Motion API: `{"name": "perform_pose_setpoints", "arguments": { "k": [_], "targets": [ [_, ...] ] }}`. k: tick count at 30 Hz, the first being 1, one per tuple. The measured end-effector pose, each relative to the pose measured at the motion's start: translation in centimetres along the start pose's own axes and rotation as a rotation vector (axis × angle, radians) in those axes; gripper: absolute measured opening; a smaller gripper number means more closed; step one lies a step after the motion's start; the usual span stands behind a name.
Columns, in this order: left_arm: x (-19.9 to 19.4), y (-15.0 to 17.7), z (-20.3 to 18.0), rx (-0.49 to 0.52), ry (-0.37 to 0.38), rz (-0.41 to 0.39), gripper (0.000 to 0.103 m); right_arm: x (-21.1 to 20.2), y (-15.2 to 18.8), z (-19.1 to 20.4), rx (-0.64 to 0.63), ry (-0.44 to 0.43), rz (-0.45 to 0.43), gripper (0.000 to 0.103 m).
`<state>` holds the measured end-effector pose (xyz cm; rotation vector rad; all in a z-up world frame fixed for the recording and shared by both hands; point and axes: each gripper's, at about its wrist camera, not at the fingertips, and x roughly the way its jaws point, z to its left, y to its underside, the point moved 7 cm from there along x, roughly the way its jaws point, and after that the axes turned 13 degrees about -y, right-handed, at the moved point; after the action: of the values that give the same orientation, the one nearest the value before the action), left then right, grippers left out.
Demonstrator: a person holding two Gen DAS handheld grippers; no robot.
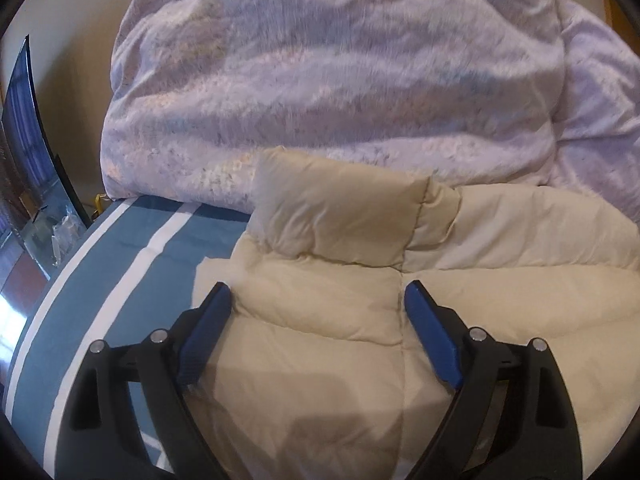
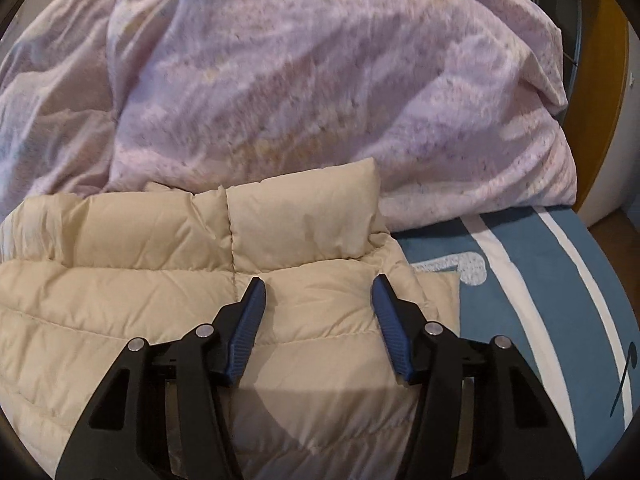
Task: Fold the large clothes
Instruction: 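Lower the hem onto the collar and open both grippers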
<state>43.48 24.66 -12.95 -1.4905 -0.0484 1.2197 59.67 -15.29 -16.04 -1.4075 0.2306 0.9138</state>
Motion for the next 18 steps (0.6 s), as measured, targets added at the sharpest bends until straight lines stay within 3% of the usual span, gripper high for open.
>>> {"name": "perform_pose_setpoints", "arguments": {
  "k": [5,11,18],
  "targets": [
    [1.5,0.3,-0.6,0.012,-0.008,0.019,0.094,1.3,0.4,-0.7,0.006,0.031,0.045,0.059],
    [3.4,0.8,-0.3,-0.022,0.017,0.103,0.101,2.5,0.6,-0.9,-0.010,0.057,0.096,0.061],
    [4.6,1.2,-0.8,0.000,-0.010,0.154,0.101,3.0,0.7,-1.2,-0.010,0.064,0.111,0.063]
  ]
}}
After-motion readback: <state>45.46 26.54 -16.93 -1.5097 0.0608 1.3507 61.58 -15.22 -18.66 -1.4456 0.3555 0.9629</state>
